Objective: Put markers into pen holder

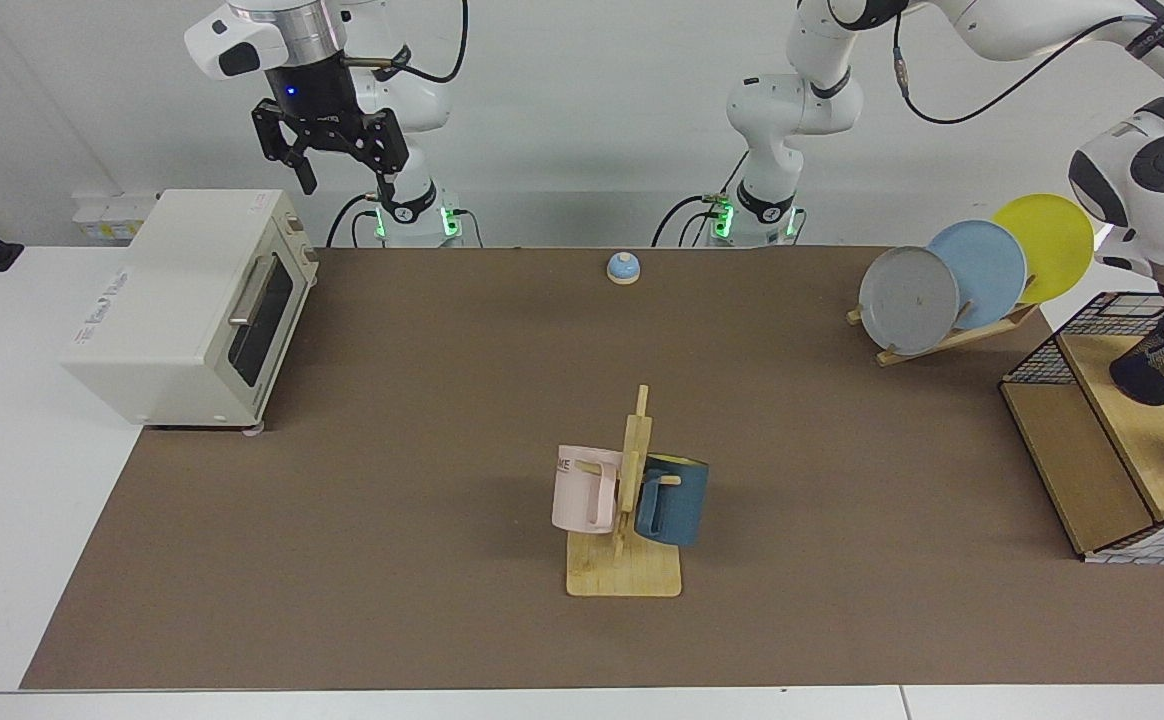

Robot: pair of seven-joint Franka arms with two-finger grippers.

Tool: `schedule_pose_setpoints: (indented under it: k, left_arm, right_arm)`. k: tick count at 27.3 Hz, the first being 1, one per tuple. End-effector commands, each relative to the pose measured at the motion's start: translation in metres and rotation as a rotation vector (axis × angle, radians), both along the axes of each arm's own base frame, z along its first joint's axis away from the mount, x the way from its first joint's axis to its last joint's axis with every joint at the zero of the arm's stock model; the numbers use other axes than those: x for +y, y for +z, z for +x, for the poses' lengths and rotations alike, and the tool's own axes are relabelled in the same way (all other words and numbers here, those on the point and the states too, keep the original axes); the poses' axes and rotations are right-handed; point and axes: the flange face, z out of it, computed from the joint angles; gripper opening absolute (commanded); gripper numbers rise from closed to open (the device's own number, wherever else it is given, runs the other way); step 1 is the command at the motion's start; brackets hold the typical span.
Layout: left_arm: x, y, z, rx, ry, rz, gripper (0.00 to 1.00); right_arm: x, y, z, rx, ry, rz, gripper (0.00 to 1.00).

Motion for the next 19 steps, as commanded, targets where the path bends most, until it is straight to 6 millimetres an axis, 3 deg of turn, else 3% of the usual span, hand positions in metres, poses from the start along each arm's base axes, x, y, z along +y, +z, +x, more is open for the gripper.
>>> schedule_pose_setpoints:
  k: [1, 10, 19]
  left_arm:
    - [0.001, 0.002, -0.001, -0.008, -0.017, -0.009, 0.31]
    - [-0.004, 0.017, 0.006, -0.027, -0.032, 0.008, 0.31]
    - [-0.012, 0.045, 0.012, -0.054, -0.039, 0.018, 0.31]
  right_arm:
    - [-0.002, -0.001, -0.005, 0.004, -0.019, 0.016, 1.0]
    - [-0.002, -0.001, -0.005, 0.004, -0.019, 0.016, 1.0]
    - [-0.002, -0.001, -0.005, 0.004, -0.019, 0.016, 1.0]
